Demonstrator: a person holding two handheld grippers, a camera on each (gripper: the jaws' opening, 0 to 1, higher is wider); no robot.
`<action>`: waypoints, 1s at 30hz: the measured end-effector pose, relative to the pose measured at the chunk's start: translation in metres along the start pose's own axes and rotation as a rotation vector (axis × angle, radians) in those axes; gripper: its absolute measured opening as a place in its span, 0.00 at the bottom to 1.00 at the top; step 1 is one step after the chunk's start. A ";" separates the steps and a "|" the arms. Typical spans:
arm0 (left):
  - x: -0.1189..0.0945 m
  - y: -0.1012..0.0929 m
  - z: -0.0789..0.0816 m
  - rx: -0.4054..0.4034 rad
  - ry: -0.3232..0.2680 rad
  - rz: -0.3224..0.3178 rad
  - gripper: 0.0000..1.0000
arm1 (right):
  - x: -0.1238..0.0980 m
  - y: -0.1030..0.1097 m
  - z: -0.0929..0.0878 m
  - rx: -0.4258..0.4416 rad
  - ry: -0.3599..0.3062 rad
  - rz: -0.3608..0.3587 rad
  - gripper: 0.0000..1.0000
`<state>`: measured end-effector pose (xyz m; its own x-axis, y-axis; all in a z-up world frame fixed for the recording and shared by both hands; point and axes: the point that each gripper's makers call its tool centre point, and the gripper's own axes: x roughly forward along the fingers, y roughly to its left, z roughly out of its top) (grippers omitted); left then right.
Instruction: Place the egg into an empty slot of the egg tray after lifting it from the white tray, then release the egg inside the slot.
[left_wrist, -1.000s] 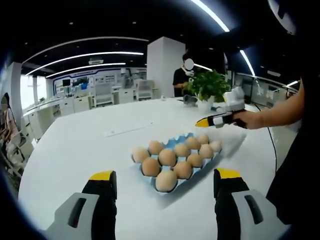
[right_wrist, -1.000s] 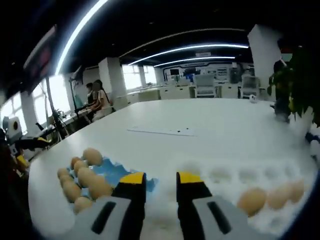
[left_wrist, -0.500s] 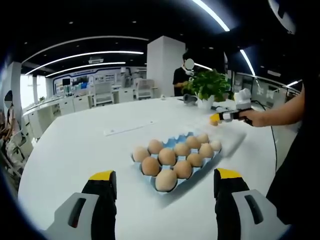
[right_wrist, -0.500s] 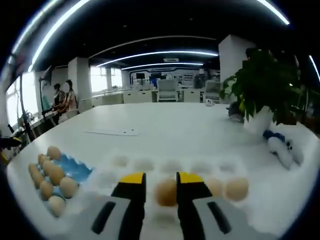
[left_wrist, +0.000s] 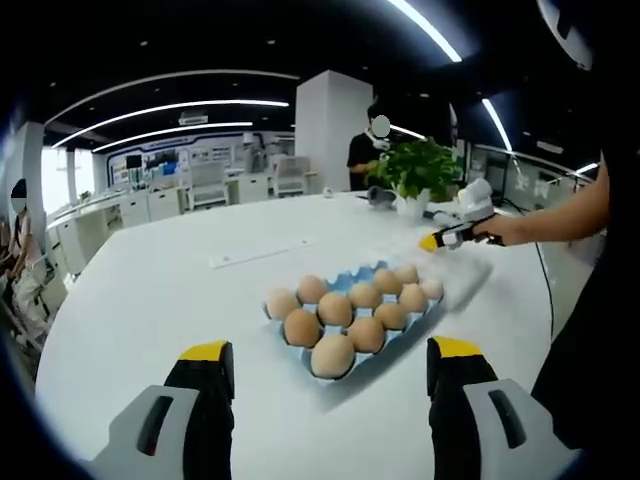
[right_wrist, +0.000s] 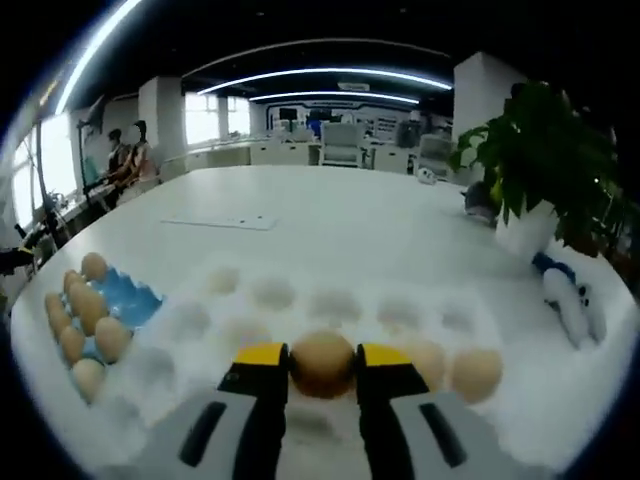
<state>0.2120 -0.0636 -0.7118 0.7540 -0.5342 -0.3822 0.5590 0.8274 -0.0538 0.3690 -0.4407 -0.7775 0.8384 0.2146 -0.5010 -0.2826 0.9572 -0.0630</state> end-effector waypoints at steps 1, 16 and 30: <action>0.000 0.000 0.000 0.001 0.000 0.000 0.79 | 0.001 -0.001 0.000 0.018 0.000 0.001 0.27; 0.000 0.000 0.000 0.001 -0.006 -0.003 0.78 | 0.015 0.005 0.001 -0.052 0.363 0.159 0.27; 0.001 0.001 0.003 -0.003 -0.019 -0.002 0.76 | 0.020 0.009 0.000 -0.118 0.443 0.224 0.27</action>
<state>0.2144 -0.0634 -0.7092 0.7595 -0.5387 -0.3645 0.5592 0.8270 -0.0570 0.3833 -0.4282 -0.7882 0.4805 0.2846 -0.8295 -0.5053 0.8629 0.0034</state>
